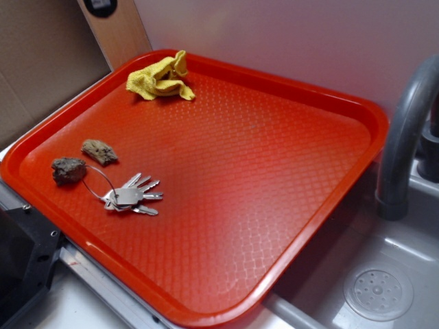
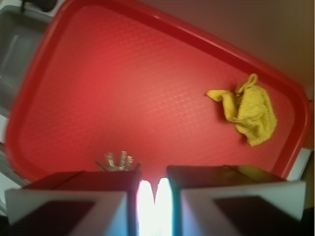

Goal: Grab the wood chip.

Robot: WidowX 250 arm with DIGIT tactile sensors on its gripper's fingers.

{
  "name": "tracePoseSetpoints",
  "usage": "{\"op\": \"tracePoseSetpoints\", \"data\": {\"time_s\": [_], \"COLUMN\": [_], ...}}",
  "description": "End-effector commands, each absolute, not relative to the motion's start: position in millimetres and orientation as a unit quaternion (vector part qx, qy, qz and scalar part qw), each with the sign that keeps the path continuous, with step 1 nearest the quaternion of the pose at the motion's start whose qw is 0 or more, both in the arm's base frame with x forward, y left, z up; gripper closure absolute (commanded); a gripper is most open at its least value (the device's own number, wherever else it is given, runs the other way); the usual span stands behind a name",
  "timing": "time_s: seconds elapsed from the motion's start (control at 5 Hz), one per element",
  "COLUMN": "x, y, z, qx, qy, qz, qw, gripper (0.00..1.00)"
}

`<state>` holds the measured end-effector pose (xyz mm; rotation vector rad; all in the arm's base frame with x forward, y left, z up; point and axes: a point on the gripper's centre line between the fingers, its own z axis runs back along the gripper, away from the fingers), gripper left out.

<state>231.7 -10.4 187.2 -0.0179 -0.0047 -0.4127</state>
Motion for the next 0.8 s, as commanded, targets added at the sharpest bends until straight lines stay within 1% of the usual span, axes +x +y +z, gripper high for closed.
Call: {"op": "tracePoseSetpoints", "data": {"time_s": [0.0,0.2,0.4,0.6], "x": [226,224,222,221], "y": [32,31,34,45], "z": [138,117,102,88], "qx": [-0.017,-0.037,-0.021,-0.005], "qy": [-0.068,-0.061,-0.043,-0.03], "qz": [-0.216,-0.239,-0.242,-0.225], "qw": [0.974,0.968,0.969,0.974], "gripper": [0.0,0.0,0.0,0.0]}}
